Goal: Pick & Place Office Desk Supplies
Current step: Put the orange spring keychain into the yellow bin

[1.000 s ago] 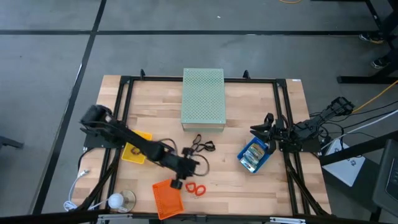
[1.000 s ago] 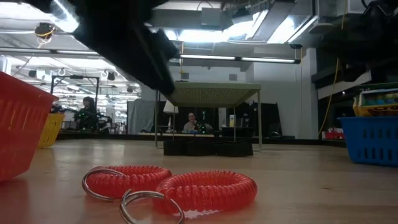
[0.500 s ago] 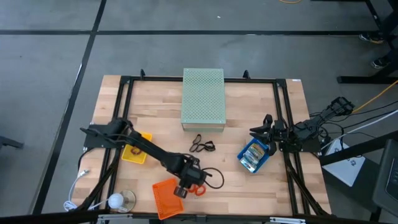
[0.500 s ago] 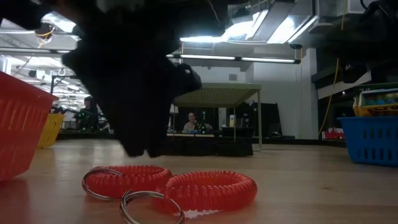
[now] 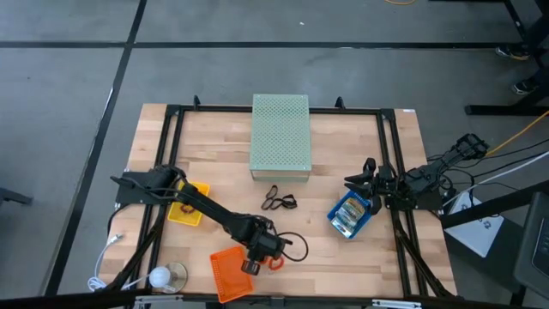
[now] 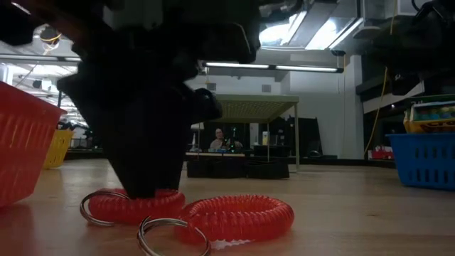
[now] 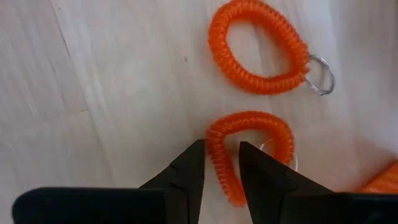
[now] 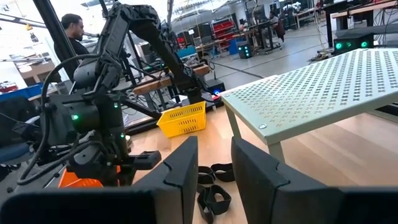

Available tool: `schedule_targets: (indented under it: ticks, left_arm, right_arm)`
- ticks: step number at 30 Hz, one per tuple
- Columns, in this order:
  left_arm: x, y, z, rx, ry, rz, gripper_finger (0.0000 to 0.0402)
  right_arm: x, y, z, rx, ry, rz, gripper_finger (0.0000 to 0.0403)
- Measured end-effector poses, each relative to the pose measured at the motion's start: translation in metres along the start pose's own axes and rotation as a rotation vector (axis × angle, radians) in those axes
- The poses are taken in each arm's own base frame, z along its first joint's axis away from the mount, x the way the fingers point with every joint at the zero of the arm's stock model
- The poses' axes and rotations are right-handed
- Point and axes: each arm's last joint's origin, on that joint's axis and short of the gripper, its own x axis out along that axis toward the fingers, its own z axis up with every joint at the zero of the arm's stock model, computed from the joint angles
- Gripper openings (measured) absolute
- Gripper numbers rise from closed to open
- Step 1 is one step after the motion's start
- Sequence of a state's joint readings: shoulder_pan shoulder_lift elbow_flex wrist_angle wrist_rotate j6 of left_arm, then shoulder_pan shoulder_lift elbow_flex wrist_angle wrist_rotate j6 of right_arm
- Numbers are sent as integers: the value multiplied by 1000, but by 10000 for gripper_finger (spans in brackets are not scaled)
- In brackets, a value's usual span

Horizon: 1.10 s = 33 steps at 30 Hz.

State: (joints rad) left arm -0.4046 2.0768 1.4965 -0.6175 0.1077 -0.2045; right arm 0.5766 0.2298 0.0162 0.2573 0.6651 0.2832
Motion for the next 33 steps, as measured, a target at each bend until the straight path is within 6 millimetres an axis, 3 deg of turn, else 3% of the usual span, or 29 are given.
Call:
schedule_targets:
  ticks: [5,8,16,19,24,33]
  left_arm:
    - [9,1,-2,-24,22,2,98]
    - [11,4,-2,11,15,104,92]
    - [7,19,3,108,-34,304,12]
    - [0,25,5,96,-57,339,9]
    - [-26,32,9,109,-104,404,4]
    - [-103,26,9,90,-245,427,4]
  right_arm:
    - [0,0,0,-2,3,-1,98]
    - [0,0,-1,-4,5,-1,98]
    - [0,-1,-4,16,38,-12,98]
    - [0,-2,-6,14,49,-15,98]
    - [0,-2,-6,14,48,-15,98]
    - [0,-2,-6,10,48,-15,98]
